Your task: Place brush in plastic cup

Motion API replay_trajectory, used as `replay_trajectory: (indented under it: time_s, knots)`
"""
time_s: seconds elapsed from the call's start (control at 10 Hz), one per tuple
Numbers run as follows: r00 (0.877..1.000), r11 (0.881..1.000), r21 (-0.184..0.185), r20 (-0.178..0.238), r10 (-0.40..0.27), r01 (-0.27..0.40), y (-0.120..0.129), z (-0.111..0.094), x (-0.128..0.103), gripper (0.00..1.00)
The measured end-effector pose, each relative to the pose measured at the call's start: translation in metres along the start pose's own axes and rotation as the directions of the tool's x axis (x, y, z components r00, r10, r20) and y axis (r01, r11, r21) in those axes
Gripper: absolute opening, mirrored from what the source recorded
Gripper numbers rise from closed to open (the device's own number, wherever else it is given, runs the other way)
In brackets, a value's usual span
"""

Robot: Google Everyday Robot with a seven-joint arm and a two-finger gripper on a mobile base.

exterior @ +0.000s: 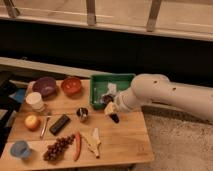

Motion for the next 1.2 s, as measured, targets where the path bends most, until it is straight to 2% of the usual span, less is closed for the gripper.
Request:
replay_trajectory:
  time_s: [0.3, 0.4, 0.6, 0.9, 1.2]
  knots:
    - [0.993, 0.988, -0.098, 0.006, -0.117, 0.117, 0.036, -0.014, -0.01, 0.0]
    - [0.991, 0.985, -0.112, 0.006, -0.133, 0.133, 0.041, -0.015, -0.011, 0.0]
    - [0.991, 0.985, -0.112, 0.006, -0.132, 0.132, 0.041, -0.016, -0.011, 0.0]
    - [0.979, 0.973, -0.125, -0.031, -0.2, 0.195, 0.055, -0.005, -0.014, 0.0]
    - [0.936, 0.931, -0.174, -0.097, -0.339, 0.319, 0.104, 0.034, -0.025, 0.0]
